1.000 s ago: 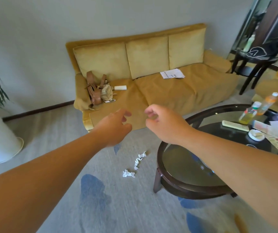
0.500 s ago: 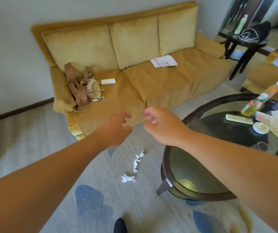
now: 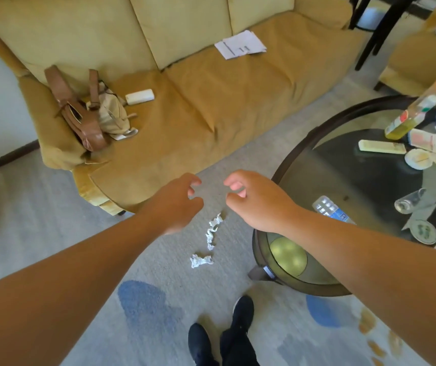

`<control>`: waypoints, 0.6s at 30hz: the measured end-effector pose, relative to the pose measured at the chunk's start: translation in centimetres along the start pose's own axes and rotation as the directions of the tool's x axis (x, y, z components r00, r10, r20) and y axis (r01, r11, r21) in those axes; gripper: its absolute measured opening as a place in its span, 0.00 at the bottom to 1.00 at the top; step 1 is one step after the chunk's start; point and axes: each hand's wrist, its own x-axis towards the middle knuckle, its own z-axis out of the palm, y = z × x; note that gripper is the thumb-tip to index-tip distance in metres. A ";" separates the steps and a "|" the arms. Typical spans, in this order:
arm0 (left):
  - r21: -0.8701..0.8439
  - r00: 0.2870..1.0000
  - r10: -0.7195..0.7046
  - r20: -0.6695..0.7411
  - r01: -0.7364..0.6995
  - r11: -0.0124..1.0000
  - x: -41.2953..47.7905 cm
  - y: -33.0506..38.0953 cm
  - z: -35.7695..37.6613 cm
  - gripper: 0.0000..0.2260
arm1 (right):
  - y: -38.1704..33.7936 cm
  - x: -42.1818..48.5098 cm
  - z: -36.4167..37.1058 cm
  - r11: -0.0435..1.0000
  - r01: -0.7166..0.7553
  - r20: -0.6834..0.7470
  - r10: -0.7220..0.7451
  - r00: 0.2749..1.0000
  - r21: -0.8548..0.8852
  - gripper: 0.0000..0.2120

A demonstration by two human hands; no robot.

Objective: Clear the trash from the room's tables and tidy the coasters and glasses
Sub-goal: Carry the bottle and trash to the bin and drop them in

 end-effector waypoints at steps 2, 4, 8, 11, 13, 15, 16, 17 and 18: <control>0.020 1.000 -0.024 0.012 0.023 1.000 1.3 0.1 0.4 0.18 | 1.2 1.3 -0.1 1.000 -0.010 0.025 0.009 1.000 0.013 0.16; 0.025 0.999 -0.042 0.017 0.042 0.999 2.6 0.3 0.8 0.19 | 2.2 2.5 -0.1 1.000 -0.010 0.048 0.009 0.999 0.023 0.16; -0.004 0.998 -0.062 0.019 0.062 0.998 4.9 0.7 2.0 0.19 | 3.8 4.2 0.2 0.999 -0.010 0.077 0.007 0.997 0.040 0.16; -0.037 0.997 -0.064 0.042 0.065 0.997 6.1 0.5 3.2 0.18 | 4.8 5.1 0.7 0.999 -0.013 0.098 0.009 0.995 0.037 0.16; -0.046 0.996 -0.064 0.056 0.067 0.997 6.8 0.1 3.8 0.18 | 5.3 5.7 1.0 0.999 -0.026 0.099 0.022 0.995 0.036 0.16; -0.047 0.994 -0.073 0.080 0.077 0.996 7.4 -0.5 4.2 0.18 | 5.7 6.3 1.6 0.998 -0.047 0.097 0.043 0.994 0.034 0.16; -0.047 0.993 -0.076 0.094 0.081 0.996 7.7 -0.9 4.4 0.18 | 5.9 6.5 2.0 0.998 -0.057 0.099 0.054 0.994 0.031 0.16; -0.046 0.991 -0.077 0.109 0.082 0.996 7.9 -1.3 4.7 0.18 | 6.0 6.7 2.4 0.997 -0.066 0.101 0.063 0.993 0.028 0.16; -0.043 0.989 -0.076 0.126 0.082 0.996 8.1 -1.8 4.9 0.19 | 6.1 6.8 2.8 0.997 -0.075 0.104 0.072 0.992 0.026 0.16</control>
